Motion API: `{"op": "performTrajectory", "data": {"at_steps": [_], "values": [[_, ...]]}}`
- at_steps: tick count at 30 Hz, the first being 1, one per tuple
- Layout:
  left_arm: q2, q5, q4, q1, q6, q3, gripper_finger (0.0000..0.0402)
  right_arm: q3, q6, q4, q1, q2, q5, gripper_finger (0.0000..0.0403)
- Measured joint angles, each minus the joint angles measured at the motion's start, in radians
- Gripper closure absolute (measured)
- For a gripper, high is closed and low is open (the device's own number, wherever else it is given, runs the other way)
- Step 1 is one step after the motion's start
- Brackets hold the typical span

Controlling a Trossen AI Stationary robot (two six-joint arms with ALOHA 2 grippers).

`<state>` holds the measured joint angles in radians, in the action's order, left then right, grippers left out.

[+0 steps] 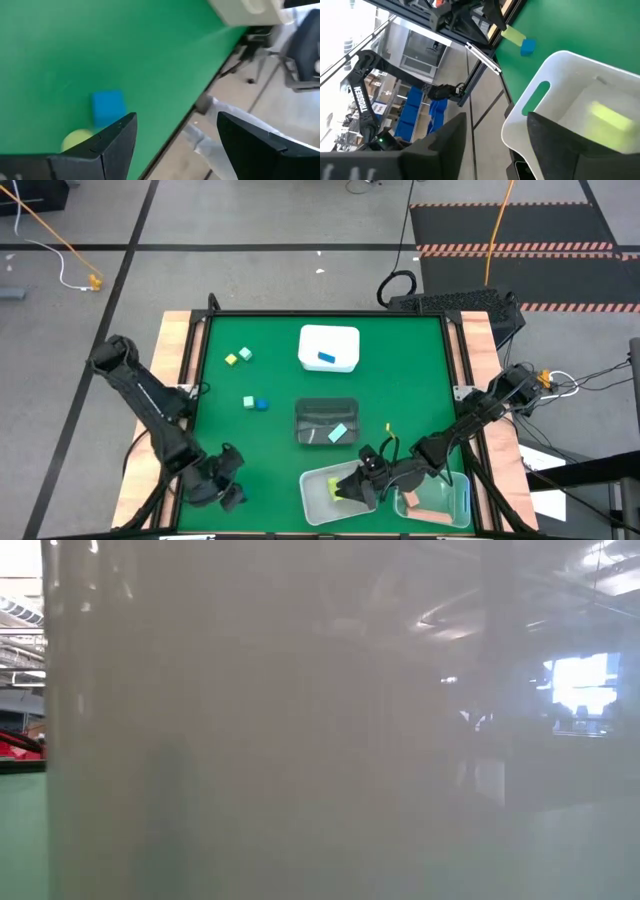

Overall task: Sort & place blocks by color
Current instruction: Put the bottom light green block into the gray bin

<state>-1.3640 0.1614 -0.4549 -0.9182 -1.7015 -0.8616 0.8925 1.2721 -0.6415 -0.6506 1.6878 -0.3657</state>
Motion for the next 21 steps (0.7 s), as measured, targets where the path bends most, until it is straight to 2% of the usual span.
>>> {"op": "performTrajectory", "data": {"at_steps": [6, 14, 21], "values": [[0.000, 0.021, -0.122, -0.079, -0.112, 0.000, 0.0126, 0.000, -0.010, 0.001, 0.002, 0.000, 0.003, 0.0174], [-0.004, 0.019, -0.176, -0.139, -0.248, 0.000, 0.0126, 0.000, -0.039, 0.002, 0.003, 0.000, 0.004, 0.0172], [-0.070, -0.077, -0.232, -0.160, -0.328, 0.000, 0.0126, 0.000, -0.061, 0.002, 0.003, 0.000, 0.004, 0.0172]]}}
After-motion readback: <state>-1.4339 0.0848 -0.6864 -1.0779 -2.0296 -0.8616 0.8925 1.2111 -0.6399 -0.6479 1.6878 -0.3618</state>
